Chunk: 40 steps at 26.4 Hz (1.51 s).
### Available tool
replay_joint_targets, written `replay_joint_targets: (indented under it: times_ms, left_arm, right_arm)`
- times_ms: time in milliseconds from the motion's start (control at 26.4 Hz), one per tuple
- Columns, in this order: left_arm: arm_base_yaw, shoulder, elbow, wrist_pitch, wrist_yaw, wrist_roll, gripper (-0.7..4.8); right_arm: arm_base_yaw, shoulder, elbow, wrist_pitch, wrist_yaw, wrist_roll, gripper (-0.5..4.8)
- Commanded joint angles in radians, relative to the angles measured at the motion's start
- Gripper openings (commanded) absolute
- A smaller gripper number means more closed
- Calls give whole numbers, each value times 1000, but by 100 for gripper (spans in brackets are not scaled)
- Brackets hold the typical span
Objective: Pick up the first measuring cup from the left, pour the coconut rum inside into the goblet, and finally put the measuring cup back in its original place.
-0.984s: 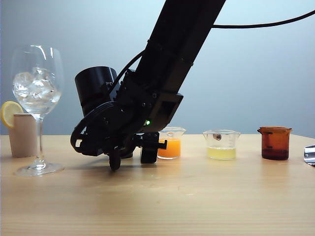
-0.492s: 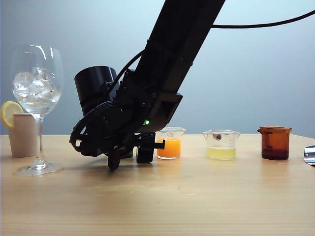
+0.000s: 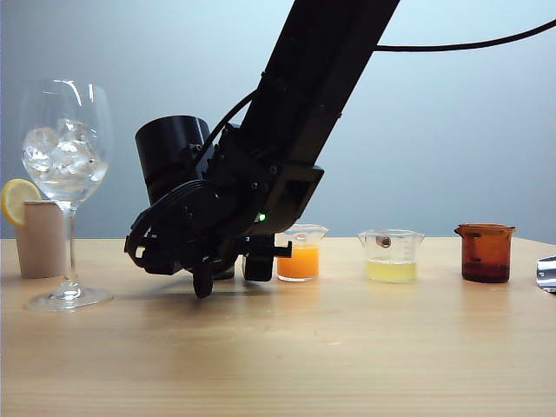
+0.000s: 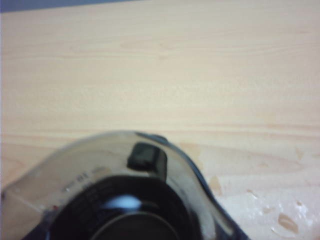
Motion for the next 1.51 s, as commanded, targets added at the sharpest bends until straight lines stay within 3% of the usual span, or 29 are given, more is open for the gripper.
replay_joint_targets:
  times_ms: [38, 417, 454, 530, 682, 757, 909, 1022, 1515]
  left_arm:
    - [-1, -2, 6, 20, 5, -2, -5]
    - [-1, -2, 6, 20, 5, -2, -5]
    - [-1, -2, 6, 20, 5, -2, -5]
    - [-1, -2, 6, 20, 5, -2, -5]
    - [-1, -2, 6, 20, 5, -2, -5]
    - [-1, -2, 6, 20, 5, -2, -5]
    - [-1, -2, 6, 20, 5, 0, -5]
    - [0, -2, 6, 21, 5, 2, -5]
    - [0, -2, 6, 21, 4, 2, -5]
  right_arm:
    - [0, -3, 4, 39, -2, -31, 367]
    - [-4, -3, 4, 43, -2, -33, 363]
    - [-5, -3, 4, 43, -2, -33, 347]
    - [-5, -3, 4, 43, -15, -33, 257]
    - [-4, -3, 4, 43, -54, -33, 238]
    - [-4, -3, 4, 42, -80, -33, 113]
    - [-3, -3, 3, 43, -81, -33, 99]
    - [0, -3, 3, 43, -81, -50, 38]
    - [27, -49, 3, 43, -92, -106, 35]
